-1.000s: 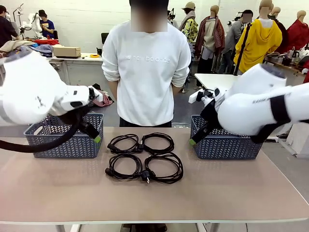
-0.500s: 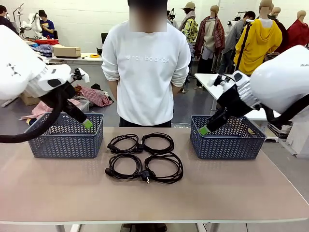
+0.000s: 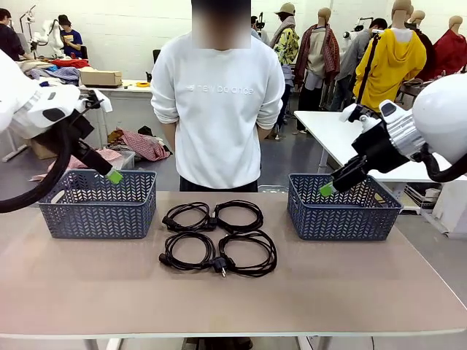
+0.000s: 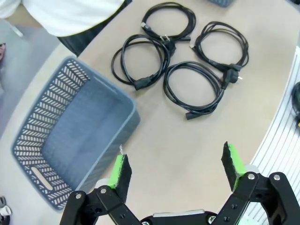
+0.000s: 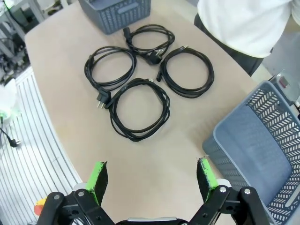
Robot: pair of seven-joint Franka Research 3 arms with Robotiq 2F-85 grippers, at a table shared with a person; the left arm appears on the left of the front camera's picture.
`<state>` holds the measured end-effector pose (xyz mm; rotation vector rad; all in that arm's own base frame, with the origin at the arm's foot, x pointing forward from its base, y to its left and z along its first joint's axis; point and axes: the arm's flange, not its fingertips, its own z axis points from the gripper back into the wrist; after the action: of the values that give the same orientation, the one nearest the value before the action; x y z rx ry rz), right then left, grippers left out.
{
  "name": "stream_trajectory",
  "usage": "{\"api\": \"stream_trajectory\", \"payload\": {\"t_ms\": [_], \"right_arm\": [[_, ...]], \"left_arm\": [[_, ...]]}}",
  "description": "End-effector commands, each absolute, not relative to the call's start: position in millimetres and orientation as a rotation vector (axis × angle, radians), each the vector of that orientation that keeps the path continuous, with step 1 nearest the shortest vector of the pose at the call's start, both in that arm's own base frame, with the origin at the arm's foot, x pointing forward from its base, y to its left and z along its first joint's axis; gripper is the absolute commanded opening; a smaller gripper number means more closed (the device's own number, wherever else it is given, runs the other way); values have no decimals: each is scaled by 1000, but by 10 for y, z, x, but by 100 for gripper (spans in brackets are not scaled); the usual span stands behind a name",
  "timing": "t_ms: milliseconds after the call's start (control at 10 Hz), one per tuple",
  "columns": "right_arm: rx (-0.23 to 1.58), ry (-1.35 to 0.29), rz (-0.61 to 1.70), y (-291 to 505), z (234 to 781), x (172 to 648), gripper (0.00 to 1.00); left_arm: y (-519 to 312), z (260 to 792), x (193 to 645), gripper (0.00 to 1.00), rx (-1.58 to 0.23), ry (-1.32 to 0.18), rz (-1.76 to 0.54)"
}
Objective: Organize the cables according to human instructions.
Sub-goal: Pick up a bundle of cables and place it in the basket indicated by the human.
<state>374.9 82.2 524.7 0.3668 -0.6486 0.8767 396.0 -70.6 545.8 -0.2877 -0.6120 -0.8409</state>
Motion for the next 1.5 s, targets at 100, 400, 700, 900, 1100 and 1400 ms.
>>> {"api": "stream_trajectory", "payload": {"t_ms": [100, 400, 700, 900, 1100, 1400], "right_arm": [[429, -675, 914, 702, 5193, 3721, 100], [451, -661, 936, 711, 5173, 3720, 100], [416, -647, 903, 768, 5232, 3719, 100], [416, -647, 903, 768, 5232, 3719, 100], [416, -647, 903, 768, 5232, 3719, 100], [416, -647, 903, 768, 5232, 3719, 100]], "left_arm": [[-484, 5378, 3894, 100, -309, -671, -887], [-333, 5372, 3990, 100, -355, -672, -846], [-387, 5412, 3940, 100, -315, -654, -840], [-387, 5412, 3940, 100, -315, -654, -840], [-387, 5412, 3940, 100, -315, -654, -840], [-387, 5412, 3940, 100, -315, -654, -840]]}}
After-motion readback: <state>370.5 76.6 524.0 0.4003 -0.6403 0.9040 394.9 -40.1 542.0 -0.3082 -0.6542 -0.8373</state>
